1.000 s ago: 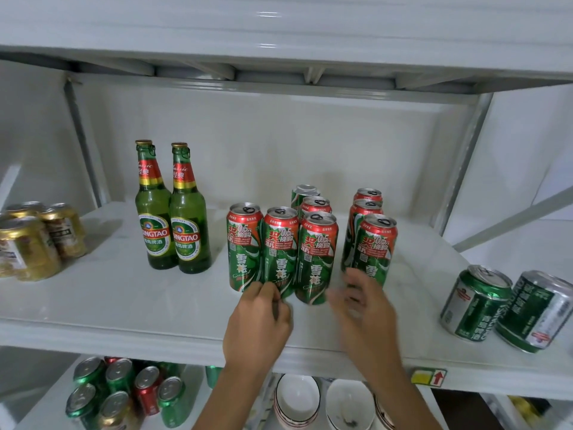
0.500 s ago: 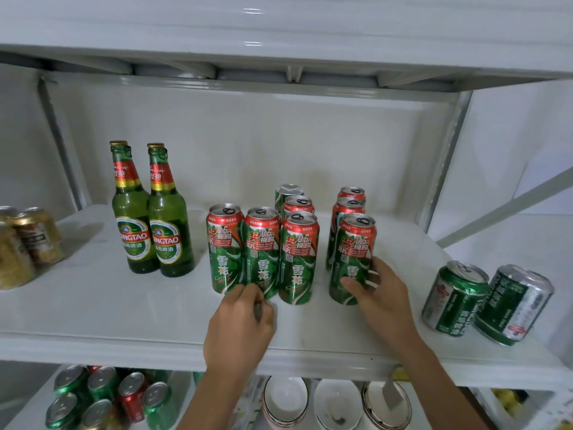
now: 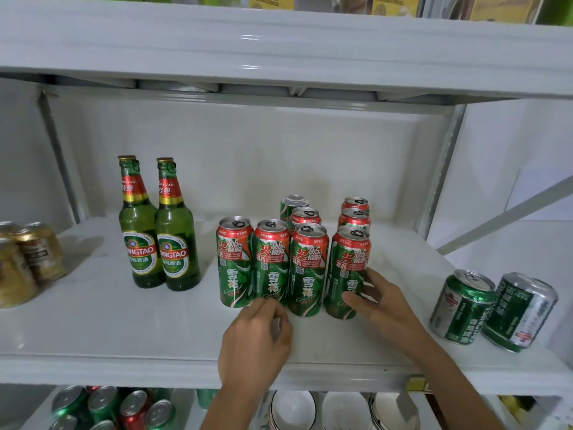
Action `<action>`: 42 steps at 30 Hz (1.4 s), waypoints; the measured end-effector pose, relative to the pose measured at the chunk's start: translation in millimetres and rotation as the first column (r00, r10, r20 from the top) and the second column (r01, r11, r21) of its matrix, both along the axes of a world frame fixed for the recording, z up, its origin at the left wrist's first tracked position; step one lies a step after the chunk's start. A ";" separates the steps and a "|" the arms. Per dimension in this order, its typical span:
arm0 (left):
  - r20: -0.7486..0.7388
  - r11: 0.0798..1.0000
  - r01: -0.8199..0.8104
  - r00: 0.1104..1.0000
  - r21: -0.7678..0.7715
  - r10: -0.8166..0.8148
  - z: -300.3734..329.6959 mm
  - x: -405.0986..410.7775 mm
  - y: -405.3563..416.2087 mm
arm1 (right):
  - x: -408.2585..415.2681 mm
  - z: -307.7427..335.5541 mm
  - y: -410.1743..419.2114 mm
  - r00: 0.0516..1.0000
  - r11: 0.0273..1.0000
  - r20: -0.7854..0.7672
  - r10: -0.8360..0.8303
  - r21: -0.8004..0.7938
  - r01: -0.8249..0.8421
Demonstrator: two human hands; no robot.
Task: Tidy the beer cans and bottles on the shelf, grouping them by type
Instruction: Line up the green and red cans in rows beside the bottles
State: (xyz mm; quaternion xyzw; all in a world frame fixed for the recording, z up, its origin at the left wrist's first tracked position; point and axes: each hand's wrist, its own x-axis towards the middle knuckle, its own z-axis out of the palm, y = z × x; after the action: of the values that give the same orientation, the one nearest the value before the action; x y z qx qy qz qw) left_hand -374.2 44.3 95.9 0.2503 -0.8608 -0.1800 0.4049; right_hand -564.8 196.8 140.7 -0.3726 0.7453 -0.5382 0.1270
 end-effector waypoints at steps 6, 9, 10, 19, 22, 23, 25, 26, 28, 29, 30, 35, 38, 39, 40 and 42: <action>-0.269 0.973 0.209 0.947 0.101 -0.176 28.1 8.0 -3.6 | -15.0 48.8 25.8 0.981 0.987 -0.146 -0.126 -0.122 0.109; -0.347 0.953 0.301 0.899 0.044 -0.268 70.5 3.6 -3.0 | -34.7 93.3 30.5 0.937 0.969 -0.291 -0.193 -0.206 0.136; -0.352 0.943 0.332 0.886 0.026 -0.302 86.4 -0.8 -1.6 | -42.4 108.5 28.7 0.906 0.980 -0.387 -0.169 -0.164 0.113; 0.062 0.949 0.312 0.947 0.052 -0.315 200.4 -77.0 -19.5 | -100.2 156.7 -31.1 0.672 0.802 -0.552 0.494 0.588 -0.107; 0.335 0.959 0.257 0.899 0.122 -0.284 213.3 -103.2 -46.1 | -110.2 154.9 -41.7 0.658 0.752 -0.513 0.551 0.647 -0.126; 0.402 0.954 0.257 0.865 0.157 -0.299 215.2 -108.4 -54.1 | -111.6 154.6 -43.4 0.652 0.750 -0.519 0.553 0.650 -0.118; 0.495 0.946 0.249 0.807 0.207 -0.321 217.2 -115.5 -67.1 | -115.5 155.0 -46.0 0.654 0.750 -0.528 0.541 0.655 -0.092; 0.518 0.945 0.245 0.792 0.215 -0.323 217.1 -117.4 -70.8 | -116.8 155.6 -46.4 0.656 0.746 -0.526 0.542 0.660 -0.087; 0.539 0.946 0.245 0.778 0.212 -0.323 217.1 -120.6 -74.9 | -119.9 157.3 -47.1 0.641 0.727 -0.519 0.566 0.680 -0.092; 0.542 0.945 0.244 0.775 0.217 -0.324 217.9 -122.1 -75.4 | -121.0 157.9 -46.8 0.633 0.714 -0.511 0.582 0.694 -0.096; 0.547 0.945 0.240 0.771 0.224 -0.325 219.2 -123.8 -75.0 | -121.8 158.6 -46.6 0.630 0.709 -0.507 0.589 0.698 -0.101; 0.639 0.957 0.215 0.712 0.196 -0.290 223.6 -131.0 -72.7 | -121.6 154.1 -50.1 0.649 0.773 -0.545 0.532 0.625 -0.109; 0.653 0.965 0.214 0.711 0.151 -0.260 220.9 -134.2 -77.4 | -117.0 157.4 -49.7 0.673 0.747 -0.511 0.534 0.658 -0.093; 0.632 0.961 0.223 0.725 0.161 -0.274 220.3 -133.4 -80.8 | -116.4 159.0 -48.9 0.686 0.739 -0.501 0.528 0.669 -0.081; 0.609 0.956 0.233 0.737 0.180 -0.294 220.1 -131.4 -85.0 | -116.3 160.2 -49.0 0.689 0.734 -0.501 0.524 0.675 -0.067; 0.575 0.941 0.255 0.745 0.223 -0.338 220.4 -123.9 -94.3 | -115.1 162.3 -49.8 0.690 0.739 -0.510 0.514 0.672 -0.055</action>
State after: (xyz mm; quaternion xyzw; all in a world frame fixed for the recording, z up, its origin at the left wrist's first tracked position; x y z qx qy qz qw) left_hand -498.1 -50.1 316.3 0.1800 -0.9597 -0.2083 0.0573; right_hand -680.0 147.1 303.0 -0.5956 0.7986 -0.0696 0.0515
